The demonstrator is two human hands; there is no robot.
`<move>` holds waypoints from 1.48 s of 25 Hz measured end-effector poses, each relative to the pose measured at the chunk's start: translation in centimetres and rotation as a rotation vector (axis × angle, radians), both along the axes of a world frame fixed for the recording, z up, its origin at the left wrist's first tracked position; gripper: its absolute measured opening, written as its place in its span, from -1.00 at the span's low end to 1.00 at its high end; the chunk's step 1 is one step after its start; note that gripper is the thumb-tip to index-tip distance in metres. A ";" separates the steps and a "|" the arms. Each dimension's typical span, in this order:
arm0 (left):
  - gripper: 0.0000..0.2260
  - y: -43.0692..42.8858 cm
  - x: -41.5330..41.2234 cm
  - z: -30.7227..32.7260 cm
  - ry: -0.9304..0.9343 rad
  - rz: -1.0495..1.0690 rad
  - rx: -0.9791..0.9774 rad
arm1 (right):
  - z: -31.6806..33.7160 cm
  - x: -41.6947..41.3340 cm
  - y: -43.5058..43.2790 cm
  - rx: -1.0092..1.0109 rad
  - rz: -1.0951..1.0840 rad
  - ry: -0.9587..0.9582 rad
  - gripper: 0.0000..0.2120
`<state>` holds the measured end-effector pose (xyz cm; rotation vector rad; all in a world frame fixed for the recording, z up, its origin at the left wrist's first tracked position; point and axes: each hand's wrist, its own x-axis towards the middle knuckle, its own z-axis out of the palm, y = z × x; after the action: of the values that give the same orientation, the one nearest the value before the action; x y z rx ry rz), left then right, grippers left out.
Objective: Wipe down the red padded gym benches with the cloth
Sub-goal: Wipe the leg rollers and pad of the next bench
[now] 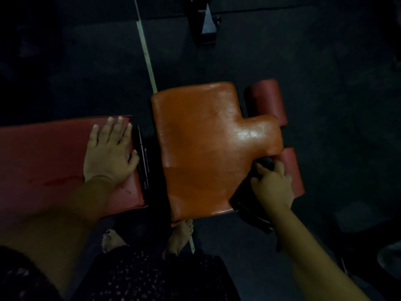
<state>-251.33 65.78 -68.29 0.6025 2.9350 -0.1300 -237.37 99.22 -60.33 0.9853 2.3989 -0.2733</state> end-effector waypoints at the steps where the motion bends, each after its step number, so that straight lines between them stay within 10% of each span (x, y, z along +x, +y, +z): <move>1: -0.34 0.0 0.1 -0.1 0.005 -0.005 -0.006 | 0.4 -0.2 0.4 -0.006 0.023 -0.031 -0.58; 5: -0.36 0.0 -0.1 0.1 0.000 -0.018 -0.007 | 3.9 -3.7 0.0 0.052 0.205 -0.068 -0.67; 11: -0.43 -1.2 -0.1 0.6 -0.119 -0.065 0.308 | 4.9 -8.2 -10.3 -0.206 0.383 0.447 -0.54; 18: -0.52 -8.9 1.2 4.3 0.015 0.190 0.450 | 3.0 -15.7 -21.4 -0.277 0.505 0.398 -0.48; 23: -0.47 -18.3 4.7 2.8 0.010 0.234 0.302 | -0.7 -20.4 -26.0 -0.238 0.618 0.029 -0.41; 37: -0.45 -20.9 6.1 0.3 0.092 0.213 0.354 | -2.0 -0.5 -28.5 -0.177 0.470 0.137 -0.30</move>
<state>-245.27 44.87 -68.00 0.3262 3.1100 0.4028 -237.88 70.68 -62.36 0.3163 2.5889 -0.3777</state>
